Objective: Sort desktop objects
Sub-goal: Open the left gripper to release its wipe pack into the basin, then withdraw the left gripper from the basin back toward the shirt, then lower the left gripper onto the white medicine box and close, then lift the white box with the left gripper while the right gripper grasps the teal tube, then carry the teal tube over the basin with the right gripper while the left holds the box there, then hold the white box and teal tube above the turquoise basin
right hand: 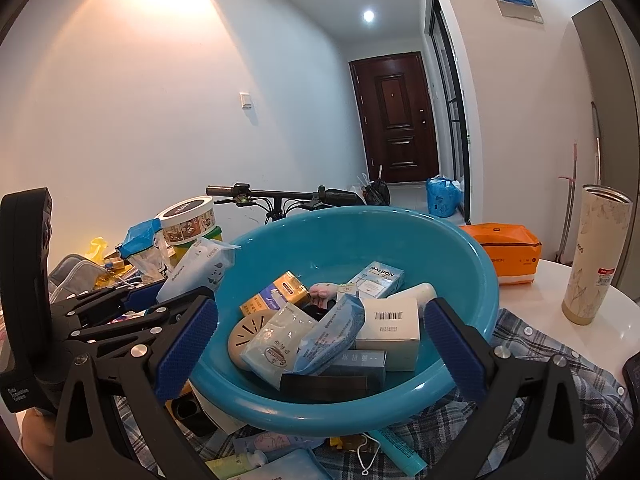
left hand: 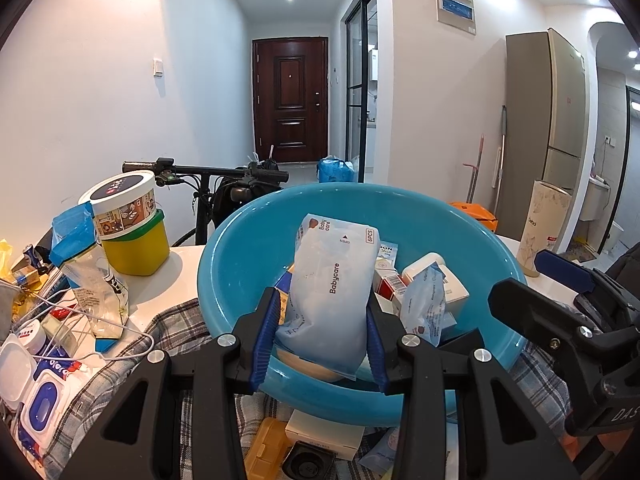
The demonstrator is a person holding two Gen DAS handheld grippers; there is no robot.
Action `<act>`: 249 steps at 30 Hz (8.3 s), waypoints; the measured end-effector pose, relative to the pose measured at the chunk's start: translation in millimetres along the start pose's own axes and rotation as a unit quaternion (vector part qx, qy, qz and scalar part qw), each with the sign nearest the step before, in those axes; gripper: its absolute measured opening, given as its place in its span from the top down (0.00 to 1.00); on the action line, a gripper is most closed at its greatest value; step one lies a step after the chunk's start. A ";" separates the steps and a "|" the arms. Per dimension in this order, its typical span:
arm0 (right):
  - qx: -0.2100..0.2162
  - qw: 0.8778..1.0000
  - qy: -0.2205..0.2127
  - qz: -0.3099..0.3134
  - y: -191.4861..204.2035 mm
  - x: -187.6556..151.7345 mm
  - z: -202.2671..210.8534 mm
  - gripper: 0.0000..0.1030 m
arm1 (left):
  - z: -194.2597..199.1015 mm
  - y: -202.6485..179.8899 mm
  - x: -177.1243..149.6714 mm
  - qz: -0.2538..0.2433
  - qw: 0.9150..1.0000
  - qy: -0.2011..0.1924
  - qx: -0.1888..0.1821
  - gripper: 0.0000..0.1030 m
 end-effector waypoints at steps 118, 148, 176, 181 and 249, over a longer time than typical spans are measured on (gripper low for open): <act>0.015 0.998 0.045 -0.040 -61.9 2.5 37.5 0.00 | 44.2 -53.9 -47.2 -0.083 0.968 0.016 -0.238 0.48; -0.035 0.958 0.254 0.130 -84.2 -130.1 -4.4 0.84 | 52.4 -19.6 -23.9 -0.027 0.982 -0.029 -0.187 0.48; -0.066 0.989 0.113 0.062 -108.6 -77.6 40.5 0.84 | -1.5 4.8 23.2 -0.012 0.999 -0.048 -0.012 0.48; -0.077 0.991 0.093 0.066 -112.1 -69.8 46.4 0.84 | 0.6 6.8 21.9 -0.012 0.999 -0.051 -0.016 0.48; -0.004 1.000 -0.016 0.019 -13.8 12.4 -1.5 0.84 | -2.6 7.5 12.2 -0.011 0.999 -0.038 0.001 0.48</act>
Point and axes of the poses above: each gripper's, at about its wrist camera, not at the fingertips, and z roughly against the way its jaws point, y to its left, x to its top, the point moved 10 cm from there along -z, roughly the way its jaws point, and after that the axes turned 10 degrees about -z, right-handed, at the moved point
